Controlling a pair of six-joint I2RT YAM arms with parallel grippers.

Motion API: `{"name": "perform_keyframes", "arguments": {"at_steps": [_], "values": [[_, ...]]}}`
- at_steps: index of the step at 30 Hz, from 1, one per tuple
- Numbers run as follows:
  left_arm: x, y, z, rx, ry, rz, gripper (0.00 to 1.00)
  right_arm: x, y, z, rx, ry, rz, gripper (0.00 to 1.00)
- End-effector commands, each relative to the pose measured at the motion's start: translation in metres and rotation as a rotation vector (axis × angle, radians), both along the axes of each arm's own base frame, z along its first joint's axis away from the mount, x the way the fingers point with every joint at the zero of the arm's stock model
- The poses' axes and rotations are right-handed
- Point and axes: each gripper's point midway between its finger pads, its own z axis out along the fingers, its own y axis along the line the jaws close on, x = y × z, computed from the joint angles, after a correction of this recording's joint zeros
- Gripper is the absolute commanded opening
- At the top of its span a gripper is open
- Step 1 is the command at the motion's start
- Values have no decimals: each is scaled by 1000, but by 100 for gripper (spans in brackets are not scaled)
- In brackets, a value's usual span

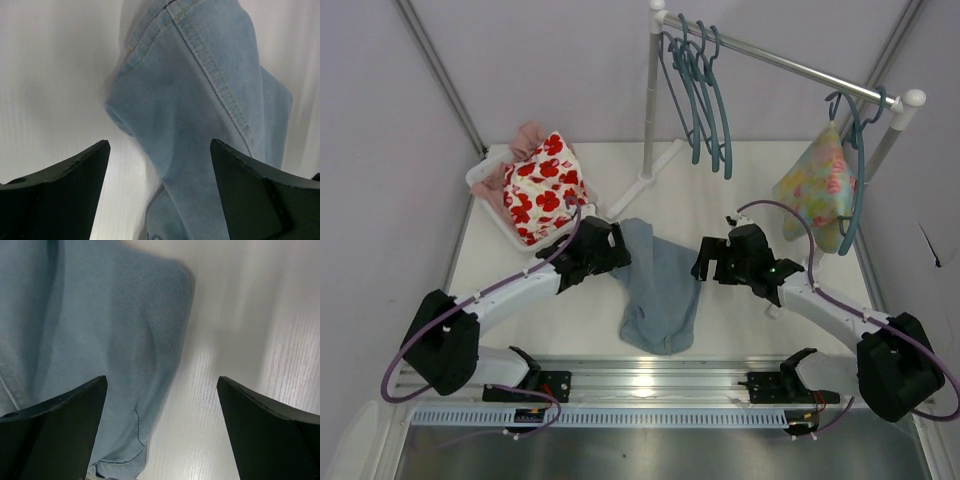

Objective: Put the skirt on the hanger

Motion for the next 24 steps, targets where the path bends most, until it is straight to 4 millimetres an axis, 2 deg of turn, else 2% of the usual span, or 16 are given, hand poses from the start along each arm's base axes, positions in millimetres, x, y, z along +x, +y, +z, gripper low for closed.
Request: {"name": "perform_keyframes", "arguments": {"at_steps": [1,3,4,5,7,12,15,17,18,20,21,22,24], "values": [[23,-19,9,-122,-71,20,86,21,10,8,95,-76,-62,99],[21,-18,-1,-127,-59,32,84,20,14,-3,104,-54,-60,98],[24,-17,-7,-120,-56,44,82,26,19,-1,123,-79,-64,97],[25,-16,-11,-117,-50,55,81,28,19,-9,116,-61,-76,96],[28,-14,-23,-106,-43,76,80,33,24,-13,123,-68,-78,94],[32,-21,-32,-151,-84,53,79,40,41,-29,136,-65,-60,87],[32,-15,-39,-132,-97,60,73,39,42,-42,120,-35,-66,81],[34,-14,-40,-129,-111,57,65,39,43,-48,112,-22,-66,67],[36,-14,-40,-127,-114,55,62,42,39,-50,95,-26,-88,56],[38,-14,-38,-121,-131,37,51,41,39,-55,80,-6,-80,41],[40,-14,-34,-123,-143,28,45,41,40,-53,73,1,-70,25],[42,-15,-31,-123,-159,19,28,41,41,-49,71,-7,-61,18],[44,-15,-20,-109,-191,-16,10,38,39,-44,58,-1,-56,0]]}}
